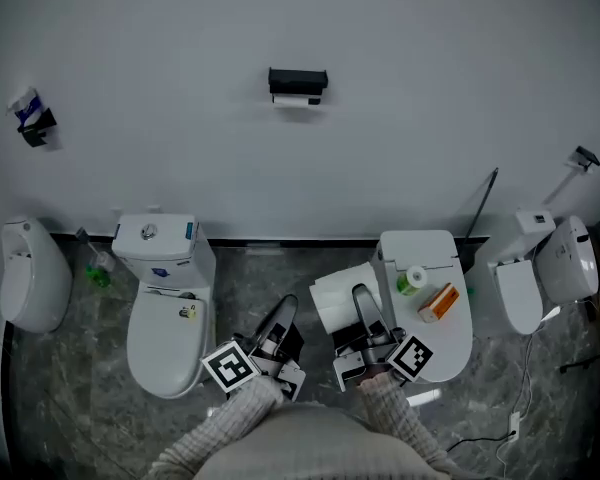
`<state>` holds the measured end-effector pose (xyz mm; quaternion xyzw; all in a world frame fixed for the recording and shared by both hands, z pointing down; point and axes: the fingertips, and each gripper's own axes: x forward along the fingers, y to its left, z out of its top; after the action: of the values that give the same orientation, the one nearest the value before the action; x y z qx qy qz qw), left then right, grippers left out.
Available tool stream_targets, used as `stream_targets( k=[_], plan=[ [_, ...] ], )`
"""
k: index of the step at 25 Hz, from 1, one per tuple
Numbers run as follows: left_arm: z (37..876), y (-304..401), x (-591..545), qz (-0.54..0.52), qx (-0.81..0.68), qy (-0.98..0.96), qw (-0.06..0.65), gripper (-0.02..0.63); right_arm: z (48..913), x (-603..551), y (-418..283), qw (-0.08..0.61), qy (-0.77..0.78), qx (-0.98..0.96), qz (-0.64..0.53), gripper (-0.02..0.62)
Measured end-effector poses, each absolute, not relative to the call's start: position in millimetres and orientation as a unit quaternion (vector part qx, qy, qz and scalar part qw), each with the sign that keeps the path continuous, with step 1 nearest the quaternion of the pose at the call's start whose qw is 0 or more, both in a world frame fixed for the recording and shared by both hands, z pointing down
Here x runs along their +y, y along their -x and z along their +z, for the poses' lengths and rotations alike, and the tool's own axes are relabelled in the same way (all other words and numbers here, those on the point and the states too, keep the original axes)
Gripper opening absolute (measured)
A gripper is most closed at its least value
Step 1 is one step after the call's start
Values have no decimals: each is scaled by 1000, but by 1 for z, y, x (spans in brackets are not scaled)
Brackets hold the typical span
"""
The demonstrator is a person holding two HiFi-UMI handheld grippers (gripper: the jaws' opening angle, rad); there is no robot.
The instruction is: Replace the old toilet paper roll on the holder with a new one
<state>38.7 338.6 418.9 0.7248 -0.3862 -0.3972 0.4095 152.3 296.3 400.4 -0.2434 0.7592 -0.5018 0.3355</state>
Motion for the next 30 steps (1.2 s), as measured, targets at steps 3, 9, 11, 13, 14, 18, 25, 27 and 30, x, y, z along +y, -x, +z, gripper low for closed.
stream_targets(
  k=[3, 9, 11, 13, 14, 18, 25, 27, 30],
  plan=[
    [404, -15, 286, -386, -380, -740, 399, 0, 388, 246, -130, 346, 244, 757, -497, 439],
    [403, 30, 200, -383, -380, -740, 402, 0, 390, 162, -94, 361, 256, 748, -494, 439],
    [411, 38, 181, -381, -376, -732, 422, 0, 395, 147, -88, 361, 266, 742, -498, 439],
    [417, 43, 164, -375, -376, -730, 430, 0, 402, 133, -84, 358, 276, 737, -503, 439],
    [419, 46, 155, -373, -377, -729, 433, 0, 405, 125, -82, 357, 281, 734, -506, 439],
    [426, 56, 119, -367, -380, -724, 444, 0, 414, 87, -76, 355, 291, 725, -514, 439],
    [427, 71, 52, -366, -386, -723, 441, 0, 410, 16, -56, 350, 276, 736, -510, 439],
    [423, 73, 29, -371, -385, -723, 437, 0, 406, -7, -51, 347, 268, 741, -508, 439],
    [420, 74, -5, -382, -386, -717, 437, 0, 402, -38, -47, 341, 258, 746, -511, 439]
  ],
)
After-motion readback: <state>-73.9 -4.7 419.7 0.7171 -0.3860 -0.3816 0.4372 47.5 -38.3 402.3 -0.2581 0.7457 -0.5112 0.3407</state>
